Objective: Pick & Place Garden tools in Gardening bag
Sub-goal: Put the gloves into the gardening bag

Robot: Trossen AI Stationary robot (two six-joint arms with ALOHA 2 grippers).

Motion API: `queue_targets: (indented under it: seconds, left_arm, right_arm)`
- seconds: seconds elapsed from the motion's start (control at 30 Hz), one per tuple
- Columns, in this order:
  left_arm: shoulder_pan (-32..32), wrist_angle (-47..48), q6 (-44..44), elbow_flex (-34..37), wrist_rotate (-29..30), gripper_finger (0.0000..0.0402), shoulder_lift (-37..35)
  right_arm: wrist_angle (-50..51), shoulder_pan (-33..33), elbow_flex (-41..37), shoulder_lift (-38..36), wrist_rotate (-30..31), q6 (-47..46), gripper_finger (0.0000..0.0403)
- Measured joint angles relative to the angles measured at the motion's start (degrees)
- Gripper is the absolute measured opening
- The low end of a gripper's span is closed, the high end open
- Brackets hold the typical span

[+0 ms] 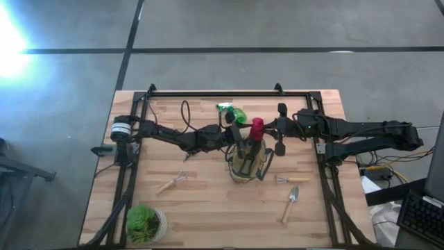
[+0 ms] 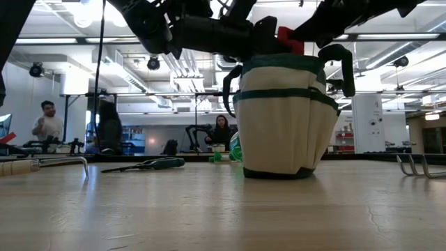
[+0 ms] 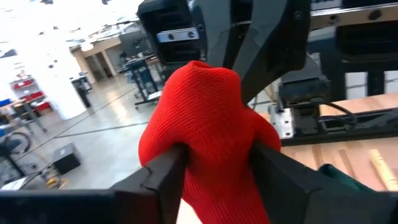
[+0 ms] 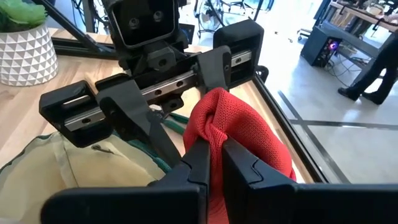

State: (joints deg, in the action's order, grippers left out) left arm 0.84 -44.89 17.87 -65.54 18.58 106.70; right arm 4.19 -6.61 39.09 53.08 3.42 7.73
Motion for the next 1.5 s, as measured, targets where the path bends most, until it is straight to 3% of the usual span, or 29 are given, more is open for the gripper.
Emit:
queue_targets:
  seconds: [0.23, 0.6, 0.93, 1.3, 1.5]
  left_arm:
    - [0.0, 7.6, -2.54, -0.06, -0.7, 0.0238, -3.44]
    - [0.22, 19.73, -7.28, 0.16, -3.59, 0.0238, -9.43]
    - [1.94, 18.12, -9.31, 5.37, -4.1, 0.0234, -13.94]
    - [6.45, 8.74, -16.81, 20.43, -4.08, 0.0223, -25.7]
    - [6.49, 7.82, -17.59, 24.32, -4.17, 0.0222, -30.36]
  right_arm:
    - [0.26, 0.14, -0.07, -0.09, -0.42, 0.18, 0.0009]
    - [1.73, 2.45, 1.92, -0.11, -0.42, 1.53, 0.0008]
    - [6.56, 2.75, 3.43, -0.13, 1.7, 1.44, 0.0008]
    - [2.39, 6.82, 2.85, -0.2, 1.98, 3.53, 0.0008]
    - [-2.88, 10.59, 0.18, 0.02, 8.53, 7.13, 0.0008]
